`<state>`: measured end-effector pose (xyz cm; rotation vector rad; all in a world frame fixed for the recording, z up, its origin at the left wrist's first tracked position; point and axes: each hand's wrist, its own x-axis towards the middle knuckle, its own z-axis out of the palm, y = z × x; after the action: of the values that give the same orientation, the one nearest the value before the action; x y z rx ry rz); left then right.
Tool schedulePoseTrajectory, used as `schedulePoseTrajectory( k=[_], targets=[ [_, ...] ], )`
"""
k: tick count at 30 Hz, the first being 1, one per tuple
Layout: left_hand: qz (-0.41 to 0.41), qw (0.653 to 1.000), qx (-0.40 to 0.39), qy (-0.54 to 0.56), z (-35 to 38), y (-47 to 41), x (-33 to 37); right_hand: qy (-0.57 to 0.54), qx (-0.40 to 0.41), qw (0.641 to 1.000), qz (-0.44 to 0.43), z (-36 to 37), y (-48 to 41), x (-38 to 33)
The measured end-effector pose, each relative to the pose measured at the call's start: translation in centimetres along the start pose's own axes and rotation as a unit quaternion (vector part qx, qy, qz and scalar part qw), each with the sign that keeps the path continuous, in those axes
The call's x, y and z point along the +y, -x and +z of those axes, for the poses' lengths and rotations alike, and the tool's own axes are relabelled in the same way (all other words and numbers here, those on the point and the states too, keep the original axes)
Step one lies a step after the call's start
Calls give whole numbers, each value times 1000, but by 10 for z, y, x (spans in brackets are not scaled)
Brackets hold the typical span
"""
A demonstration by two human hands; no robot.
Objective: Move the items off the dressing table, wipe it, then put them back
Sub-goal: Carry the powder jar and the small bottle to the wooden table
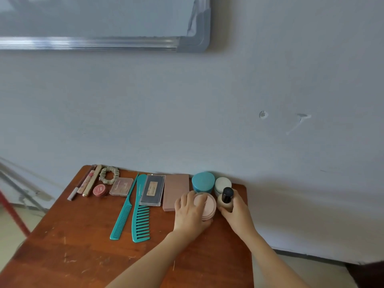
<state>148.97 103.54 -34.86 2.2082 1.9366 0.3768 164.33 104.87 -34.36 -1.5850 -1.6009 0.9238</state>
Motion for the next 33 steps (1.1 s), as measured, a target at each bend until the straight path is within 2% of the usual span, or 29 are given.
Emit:
schedulePoseTrajectory(
  k=[5,12,16,21,24,27,33],
  targets=[
    [-16,999,-28,-26,-13,11,-6,21,28,999,-4,-6,14,0],
    [-41,999,-1,33,-33,47,-5,75,40,996,21,-22,56,-5],
    [31,996,23,74,-39,60,22,93,63,993,29,-39,85,-8],
    [175,979,5,109,-33,72,81,136,139,975,109,-86,150,9],
    [263,956,-31,127,-25,82,121,156,215,946,184,-115,210,19],
    [356,921,-71,143,-22,104,154,181,292,901,264,-126,283,18],
    [534,815,-154,164,-24,182,168,209,425,790,390,-63,428,-17]
  ],
)
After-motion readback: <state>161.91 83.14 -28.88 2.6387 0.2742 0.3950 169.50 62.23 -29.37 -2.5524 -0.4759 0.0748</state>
